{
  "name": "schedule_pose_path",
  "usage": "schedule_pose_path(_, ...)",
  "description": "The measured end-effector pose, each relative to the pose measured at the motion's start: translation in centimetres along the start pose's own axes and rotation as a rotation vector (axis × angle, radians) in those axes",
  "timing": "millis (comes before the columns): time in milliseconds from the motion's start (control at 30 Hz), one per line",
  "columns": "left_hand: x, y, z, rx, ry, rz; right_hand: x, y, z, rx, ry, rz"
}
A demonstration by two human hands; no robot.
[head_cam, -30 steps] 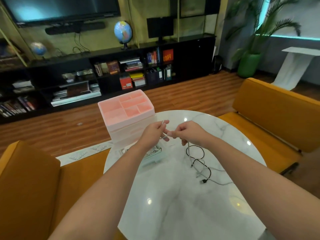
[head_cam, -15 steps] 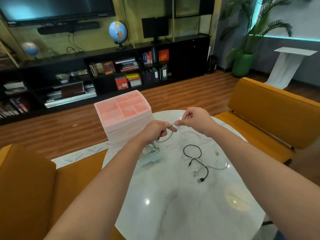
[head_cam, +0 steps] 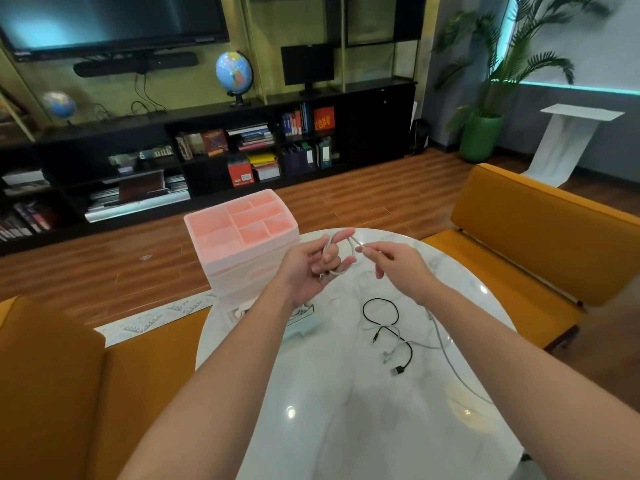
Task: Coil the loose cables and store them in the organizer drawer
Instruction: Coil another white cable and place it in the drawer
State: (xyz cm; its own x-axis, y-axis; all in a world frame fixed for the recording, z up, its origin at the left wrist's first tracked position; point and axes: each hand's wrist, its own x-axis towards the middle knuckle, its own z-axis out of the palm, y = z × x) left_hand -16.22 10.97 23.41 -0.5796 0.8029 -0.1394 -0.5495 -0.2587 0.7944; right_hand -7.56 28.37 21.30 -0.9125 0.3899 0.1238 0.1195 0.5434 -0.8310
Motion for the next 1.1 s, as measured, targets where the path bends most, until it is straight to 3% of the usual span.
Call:
schedule_pose_path(167,1.3,-0.6,0.4,0.000,0.107,0.114,-0.9,0.4,1.9,-0.043,-0.075,0.043)
schedule_pose_path(400,2.1,-1.2,0.5,0.168,0.236,0.208,-1.8,-0.1,3.7,-0.066,-0.206,0.097)
schedule_pose_path(533,2.0,-1.5,0.4,0.535,0.275,0.227,-1.9,-0.7,3.1,-0.079,-0.275,0.182)
schedule_pose_path(667,2.5,-1.7,-0.6,0.954,0.280,0.201,-1.9,-1.3,1.7,-0.106,-0.480,0.321)
schedule_pose_path(767,2.6,-2.2,-1.1,1.179,0.240,0.108,-1.3,-2.0,0.0,-0.226,-0.572,0.286)
schedule_pose_path(933,2.4,-2.7,-1.9,1.404,0.194,-0.004,-0.1,-2.8,-2.0,-0.294,-0.440,0.207)
schedule_pose_path(1100,1.9,-1.5,-2.4,1.055,0.127,-0.019,1.5,-3.0,-4.3,-0.288,-0.183,0.109)
